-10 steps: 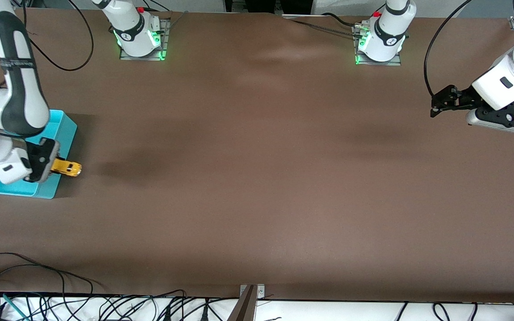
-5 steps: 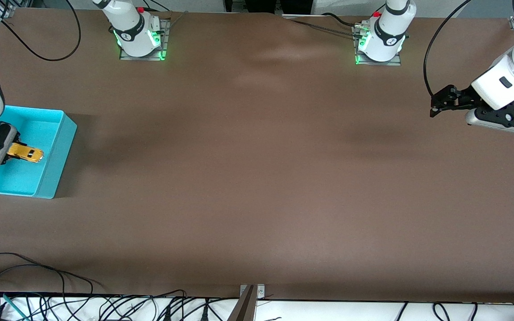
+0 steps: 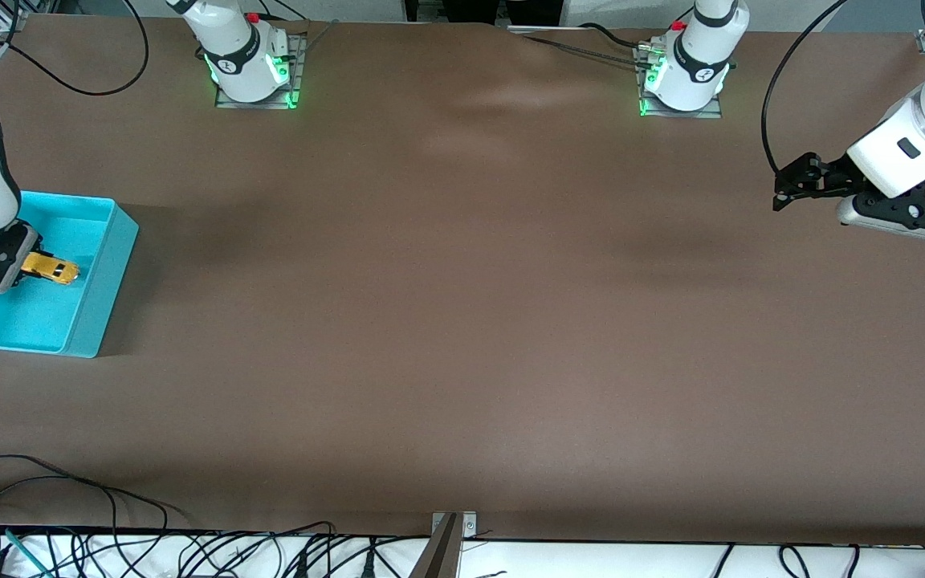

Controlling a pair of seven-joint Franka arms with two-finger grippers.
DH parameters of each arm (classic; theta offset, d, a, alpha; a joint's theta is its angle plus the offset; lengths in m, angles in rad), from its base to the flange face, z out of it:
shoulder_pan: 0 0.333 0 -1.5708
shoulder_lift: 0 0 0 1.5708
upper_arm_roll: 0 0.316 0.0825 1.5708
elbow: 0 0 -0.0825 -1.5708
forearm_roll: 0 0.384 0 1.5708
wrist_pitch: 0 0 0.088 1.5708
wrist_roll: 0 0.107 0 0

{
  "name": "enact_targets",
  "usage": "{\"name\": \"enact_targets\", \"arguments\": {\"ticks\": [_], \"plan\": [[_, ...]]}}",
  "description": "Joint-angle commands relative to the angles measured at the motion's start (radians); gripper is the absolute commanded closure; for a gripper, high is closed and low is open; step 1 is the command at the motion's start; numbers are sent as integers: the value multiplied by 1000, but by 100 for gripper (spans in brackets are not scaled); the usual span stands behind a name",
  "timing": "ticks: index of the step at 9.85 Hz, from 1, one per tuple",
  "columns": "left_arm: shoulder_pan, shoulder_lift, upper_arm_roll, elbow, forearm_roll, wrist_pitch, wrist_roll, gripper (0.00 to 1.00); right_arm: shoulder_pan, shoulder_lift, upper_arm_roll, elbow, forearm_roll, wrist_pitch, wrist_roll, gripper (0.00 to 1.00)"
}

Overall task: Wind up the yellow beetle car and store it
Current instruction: 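Lower the car into the cyan box and open the right gripper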

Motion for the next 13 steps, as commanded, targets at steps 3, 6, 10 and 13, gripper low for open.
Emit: {"name": "enact_targets", "arguments": {"ticks": [3,6,10,13], "plan": [[3,10,-20,29,-5,-22,-6,0,-33,63,10,4,31,61,-62,100],[3,10,-43,29,-4,-22,-17,0,-35,92,10,10,44,61,-65,100],[5,8,-42,27,-4,-23,-17,0,-33,94,10,13,46,61,-63,39],[5,8,-45,27,-4,-23,-17,0,-27,74,12,14,60,47,-59,0]]}}
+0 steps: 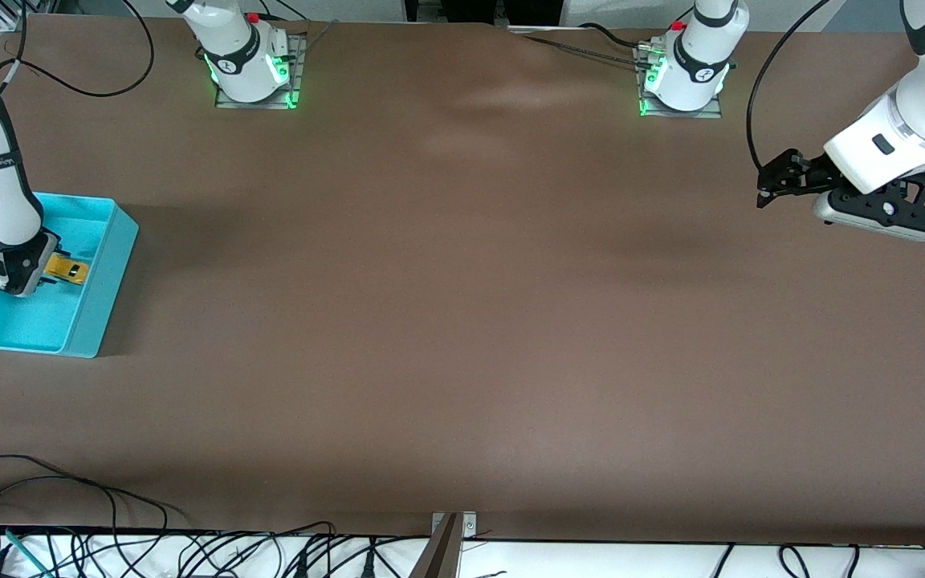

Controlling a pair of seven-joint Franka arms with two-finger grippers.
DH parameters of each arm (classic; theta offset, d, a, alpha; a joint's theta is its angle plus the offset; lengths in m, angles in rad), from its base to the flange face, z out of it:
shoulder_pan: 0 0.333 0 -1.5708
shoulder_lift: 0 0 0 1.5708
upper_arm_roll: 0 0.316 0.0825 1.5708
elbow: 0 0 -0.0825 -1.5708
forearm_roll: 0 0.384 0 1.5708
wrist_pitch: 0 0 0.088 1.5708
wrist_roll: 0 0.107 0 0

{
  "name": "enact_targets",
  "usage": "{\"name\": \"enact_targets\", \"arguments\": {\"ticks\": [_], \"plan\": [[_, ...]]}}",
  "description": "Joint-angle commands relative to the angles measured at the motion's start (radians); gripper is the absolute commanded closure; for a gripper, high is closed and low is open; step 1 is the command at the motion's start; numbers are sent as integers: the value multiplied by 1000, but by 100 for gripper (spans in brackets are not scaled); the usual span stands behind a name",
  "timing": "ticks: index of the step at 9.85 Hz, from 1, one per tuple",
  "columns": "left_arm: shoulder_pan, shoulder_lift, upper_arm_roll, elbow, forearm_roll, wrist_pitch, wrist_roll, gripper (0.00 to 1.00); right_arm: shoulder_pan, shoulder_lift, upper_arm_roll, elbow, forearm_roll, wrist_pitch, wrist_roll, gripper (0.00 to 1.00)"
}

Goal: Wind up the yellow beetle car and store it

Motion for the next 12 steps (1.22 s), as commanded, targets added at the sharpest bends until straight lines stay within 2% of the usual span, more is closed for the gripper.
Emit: {"name": "enact_targets", "arguments": {"ticks": [1,3,5,7,8,10,12], "plan": [[5,10,-7,29,-4,-23,-14,0,0,-41,11,12,31,-28,-13,0],[5,8,-7,29,-4,-23,-15,0,20,-145,40,20,26,-129,72,0],[5,10,-6,29,-4,-23,-15,0,43,-213,40,73,12,-243,175,0],[5,8,-7,29,-4,-24,-15,0,72,-268,43,146,11,-388,355,0],[5,8,-6,29,-4,-24,-15,0,86,-316,48,147,11,-420,432,0],[5,8,-6,27,-4,-24,-15,0,158,-411,48,147,-14,-483,668,0],[5,8,-7,27,-4,-26,-15,0,169,-482,107,149,-21,-534,965,0]]}}
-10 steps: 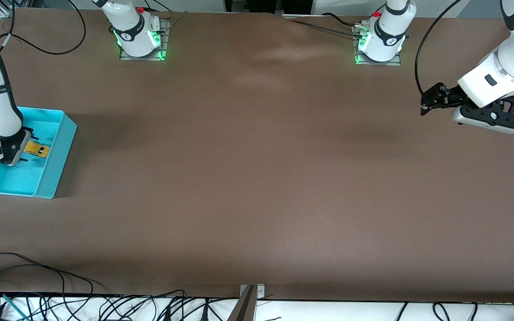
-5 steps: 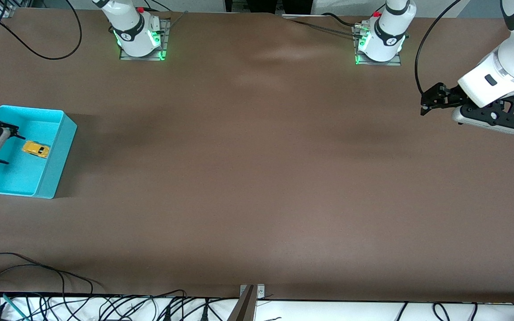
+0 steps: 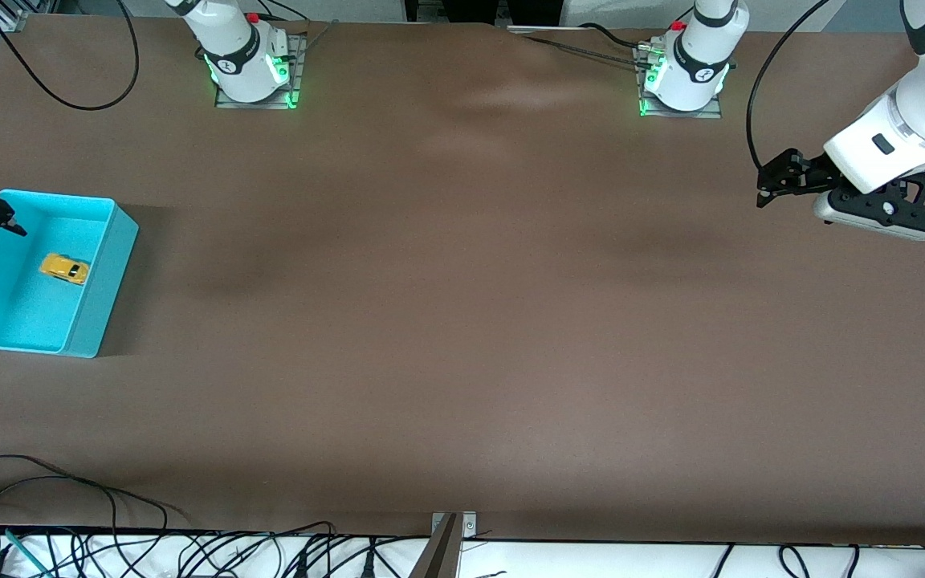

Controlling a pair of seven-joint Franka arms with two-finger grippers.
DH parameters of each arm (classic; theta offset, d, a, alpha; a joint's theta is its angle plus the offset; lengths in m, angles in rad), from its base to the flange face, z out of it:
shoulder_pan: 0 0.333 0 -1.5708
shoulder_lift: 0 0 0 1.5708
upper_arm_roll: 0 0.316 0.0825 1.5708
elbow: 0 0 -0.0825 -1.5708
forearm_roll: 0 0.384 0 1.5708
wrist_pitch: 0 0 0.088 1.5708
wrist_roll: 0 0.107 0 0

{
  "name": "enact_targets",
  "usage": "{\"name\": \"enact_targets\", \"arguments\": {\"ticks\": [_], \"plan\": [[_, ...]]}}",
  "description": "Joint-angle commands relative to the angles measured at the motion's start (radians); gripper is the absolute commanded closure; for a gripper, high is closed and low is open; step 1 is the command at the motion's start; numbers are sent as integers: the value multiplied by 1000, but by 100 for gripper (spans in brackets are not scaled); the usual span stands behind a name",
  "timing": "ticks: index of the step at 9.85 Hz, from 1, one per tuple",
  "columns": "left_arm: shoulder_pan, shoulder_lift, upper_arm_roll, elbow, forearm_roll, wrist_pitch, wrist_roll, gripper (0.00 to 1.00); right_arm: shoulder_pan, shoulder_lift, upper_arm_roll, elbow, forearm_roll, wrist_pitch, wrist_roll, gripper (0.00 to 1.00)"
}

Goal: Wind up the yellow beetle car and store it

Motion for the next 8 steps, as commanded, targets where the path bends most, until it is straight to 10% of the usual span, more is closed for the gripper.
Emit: {"name": "enact_targets", "arguments": {"ticks": [1,8], "plan": [[5,8,-6,26,-4,-23,-14,0,4,-79,78,-14,-51,-50,308,0],[6,8,-8,27,-4,-24,-6,0,4,-115,270,-14,-67,-99,904,0]]}}
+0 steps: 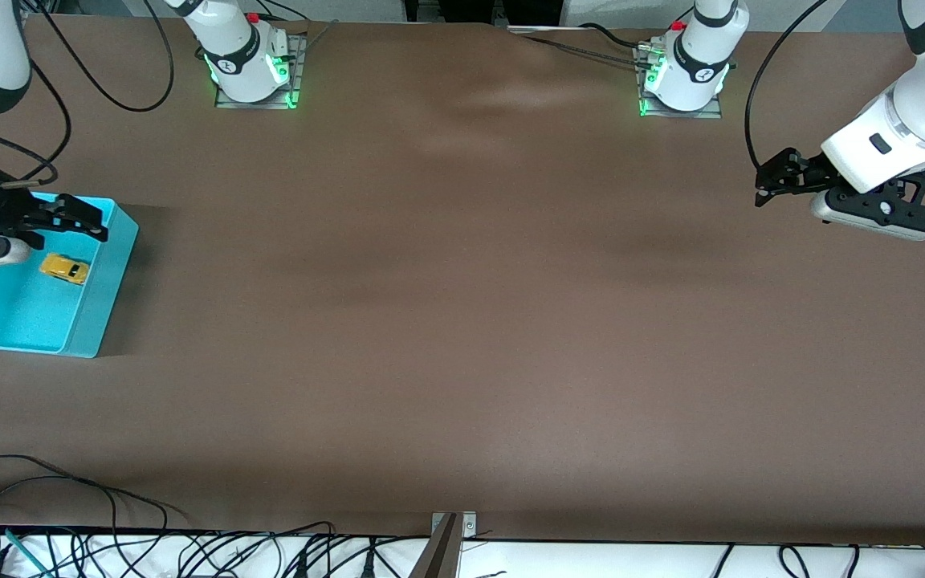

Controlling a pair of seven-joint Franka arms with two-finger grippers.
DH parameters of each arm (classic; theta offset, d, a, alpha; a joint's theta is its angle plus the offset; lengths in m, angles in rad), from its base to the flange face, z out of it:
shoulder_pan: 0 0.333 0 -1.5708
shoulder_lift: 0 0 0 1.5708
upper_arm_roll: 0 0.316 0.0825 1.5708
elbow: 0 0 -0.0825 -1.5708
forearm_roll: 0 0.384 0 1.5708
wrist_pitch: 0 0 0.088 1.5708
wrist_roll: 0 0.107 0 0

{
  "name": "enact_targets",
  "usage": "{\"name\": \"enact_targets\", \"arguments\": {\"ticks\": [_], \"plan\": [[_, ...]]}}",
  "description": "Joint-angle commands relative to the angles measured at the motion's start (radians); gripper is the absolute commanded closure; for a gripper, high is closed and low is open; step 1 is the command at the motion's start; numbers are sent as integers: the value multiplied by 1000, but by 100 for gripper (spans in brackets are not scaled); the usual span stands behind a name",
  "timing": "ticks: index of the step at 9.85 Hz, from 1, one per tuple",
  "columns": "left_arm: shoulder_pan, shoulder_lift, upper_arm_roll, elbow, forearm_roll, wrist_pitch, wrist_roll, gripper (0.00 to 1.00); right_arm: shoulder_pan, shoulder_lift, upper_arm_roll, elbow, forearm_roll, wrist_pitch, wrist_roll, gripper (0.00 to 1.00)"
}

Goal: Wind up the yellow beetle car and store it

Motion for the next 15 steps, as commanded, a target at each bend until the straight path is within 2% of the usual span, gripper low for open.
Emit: {"name": "enact_targets", "arguments": {"ticks": [1,2,5,15], "plan": [[6,8,-6,27,-4,-23,-12,0,-5,-50,14,-11,-39,-49,102,0],[6,8,-6,26,-4,-23,-11,0,-7,-72,49,-8,-86,-69,193,0],[5,7,-6,27,-4,-23,-12,0,-8,-115,26,-8,-81,-127,217,0],[5,8,-8,27,-4,-23,-12,0,-10,-106,28,29,-73,-146,272,0]]}}
